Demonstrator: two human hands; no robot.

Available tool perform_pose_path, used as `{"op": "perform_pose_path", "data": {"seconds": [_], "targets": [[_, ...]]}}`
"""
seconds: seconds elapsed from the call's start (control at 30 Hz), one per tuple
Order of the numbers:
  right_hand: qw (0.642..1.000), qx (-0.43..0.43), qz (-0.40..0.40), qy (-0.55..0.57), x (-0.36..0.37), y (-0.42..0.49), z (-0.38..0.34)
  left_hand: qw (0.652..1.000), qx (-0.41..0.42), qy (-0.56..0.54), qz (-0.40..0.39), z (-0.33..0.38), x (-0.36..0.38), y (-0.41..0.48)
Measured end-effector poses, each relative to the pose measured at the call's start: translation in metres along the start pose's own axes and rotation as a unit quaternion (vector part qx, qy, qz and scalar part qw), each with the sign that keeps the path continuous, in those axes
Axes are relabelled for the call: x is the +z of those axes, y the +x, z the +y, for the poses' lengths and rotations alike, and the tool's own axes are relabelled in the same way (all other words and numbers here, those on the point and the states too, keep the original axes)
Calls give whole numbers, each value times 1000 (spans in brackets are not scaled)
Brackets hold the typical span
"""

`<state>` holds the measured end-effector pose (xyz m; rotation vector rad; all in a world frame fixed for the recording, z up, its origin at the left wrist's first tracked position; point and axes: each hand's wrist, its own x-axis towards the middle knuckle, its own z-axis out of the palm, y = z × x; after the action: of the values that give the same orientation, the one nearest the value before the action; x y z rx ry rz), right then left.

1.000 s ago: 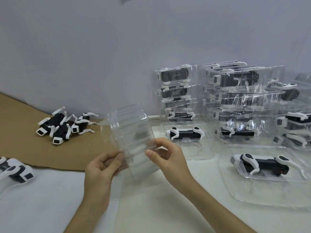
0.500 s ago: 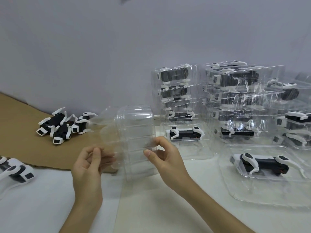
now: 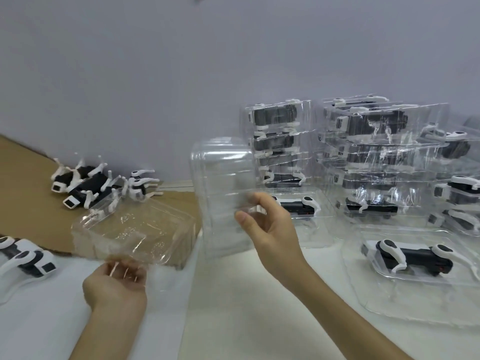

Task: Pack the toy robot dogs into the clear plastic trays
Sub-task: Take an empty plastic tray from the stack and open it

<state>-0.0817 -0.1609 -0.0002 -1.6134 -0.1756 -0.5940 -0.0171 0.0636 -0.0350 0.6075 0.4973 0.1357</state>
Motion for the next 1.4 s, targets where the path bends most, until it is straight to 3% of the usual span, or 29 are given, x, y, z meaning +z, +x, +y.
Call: {"op": "perform_pose_path", "data": {"seconds": [0.17,0.3,0.4,0.5,0.53,0.73,0.8,0.87,0.93,1.1,1.2,1.3,1.37,1.4], "targets": [[991,-90,-7,-97,6,46,-20,999,-25,28,17,-8,1,-8],[959,-127,-67,-246,25,107,-10,999,-12,44,-5,-13,3,-10],[900,-108,-162,-390,39,138,18,999,-8,42,2,-14,3,-8],[798,-70,-231,-553,48,142,58,999,-1,50,14,-15,4,-9],[777,-64,-228,-584,50,142,69,999,1,51,14,-16,5,-11],[729,-44,-138,-669,59,161,83,999,0,49,14,-16,7,-17],[712,-81,-89,-691,61,162,81,999,0,48,17,-14,6,-14],[734,-155,-56,-659,66,158,81,999,-7,45,19,-14,4,-12],[757,-183,-106,-618,71,152,84,999,-15,38,14,-15,5,-11],[772,21,-239,-588,68,149,86,999,-14,40,7,-19,6,-13],[790,42,-279,-545,65,144,75,999,-26,39,-2,-20,5,-12],[881,64,-235,-406,52,130,49,998,-50,22,-24,-21,5,-13],[949,110,-168,-244,37,112,27,997,-73,-3,-35,-23,4,-12],[966,135,-142,-168,29,100,18,996,-82,-14,-39,-24,4,-13]]}}
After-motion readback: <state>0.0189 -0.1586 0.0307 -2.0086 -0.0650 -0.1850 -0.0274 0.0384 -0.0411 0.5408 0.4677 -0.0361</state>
